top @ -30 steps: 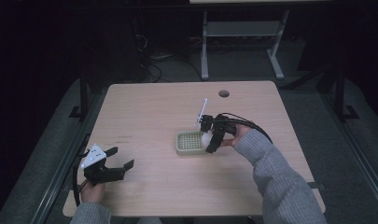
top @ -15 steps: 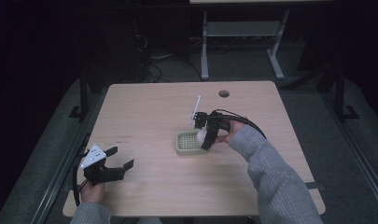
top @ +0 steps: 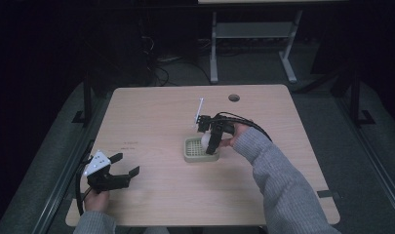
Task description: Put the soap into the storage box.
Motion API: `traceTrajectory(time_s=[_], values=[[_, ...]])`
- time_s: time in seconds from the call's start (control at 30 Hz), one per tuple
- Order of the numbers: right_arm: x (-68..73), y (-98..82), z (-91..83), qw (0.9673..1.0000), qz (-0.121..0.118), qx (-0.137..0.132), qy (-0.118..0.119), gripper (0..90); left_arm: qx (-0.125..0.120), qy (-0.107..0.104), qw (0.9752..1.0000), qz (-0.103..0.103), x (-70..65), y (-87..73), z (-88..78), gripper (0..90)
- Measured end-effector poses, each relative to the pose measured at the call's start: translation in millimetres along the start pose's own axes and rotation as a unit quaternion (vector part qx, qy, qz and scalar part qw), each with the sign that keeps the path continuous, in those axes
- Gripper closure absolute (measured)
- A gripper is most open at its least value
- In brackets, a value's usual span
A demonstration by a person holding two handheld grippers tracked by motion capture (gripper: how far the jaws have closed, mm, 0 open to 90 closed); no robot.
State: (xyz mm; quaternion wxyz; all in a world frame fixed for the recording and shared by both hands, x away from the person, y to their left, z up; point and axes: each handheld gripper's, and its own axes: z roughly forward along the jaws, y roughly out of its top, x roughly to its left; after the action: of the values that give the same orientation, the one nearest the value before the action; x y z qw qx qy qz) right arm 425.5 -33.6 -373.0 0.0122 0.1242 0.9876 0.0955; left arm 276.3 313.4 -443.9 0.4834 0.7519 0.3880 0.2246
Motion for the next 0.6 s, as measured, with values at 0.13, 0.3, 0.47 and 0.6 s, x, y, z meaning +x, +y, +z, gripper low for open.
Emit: traceTrajectory(time_s=[0.13, 0.3, 0.47, 0.6], values=[[-1.0, 5.5, 3.8, 1.0000, -0.001, 0.001, -0.001, 23.1, 0.000, -0.001, 1.0000, 0.000, -0.2, 0.0, 0.3, 12.8], [-2.5, 13.2, 11.3, 1.0000, -0.003, 0.004, -0.004, 23.1, 0.002, 0.000, 1.0000, 0.000, 0.1, 0.1, 0.0, 12.8], [-4.9, 19.8, 20.2, 0.9999, -0.005, 0.008, -0.006, 23.1, 0.001, 0.000, 1.0000, 0.000, 0.4, 0.1, -0.3, 12.8], [-5.8, 23.1, 24.7, 0.9999, -0.004, 0.008, -0.007, 23.1, -0.003, -0.001, 1.0000, -0.005, 0.4, -0.1, -0.3, 12.8]])
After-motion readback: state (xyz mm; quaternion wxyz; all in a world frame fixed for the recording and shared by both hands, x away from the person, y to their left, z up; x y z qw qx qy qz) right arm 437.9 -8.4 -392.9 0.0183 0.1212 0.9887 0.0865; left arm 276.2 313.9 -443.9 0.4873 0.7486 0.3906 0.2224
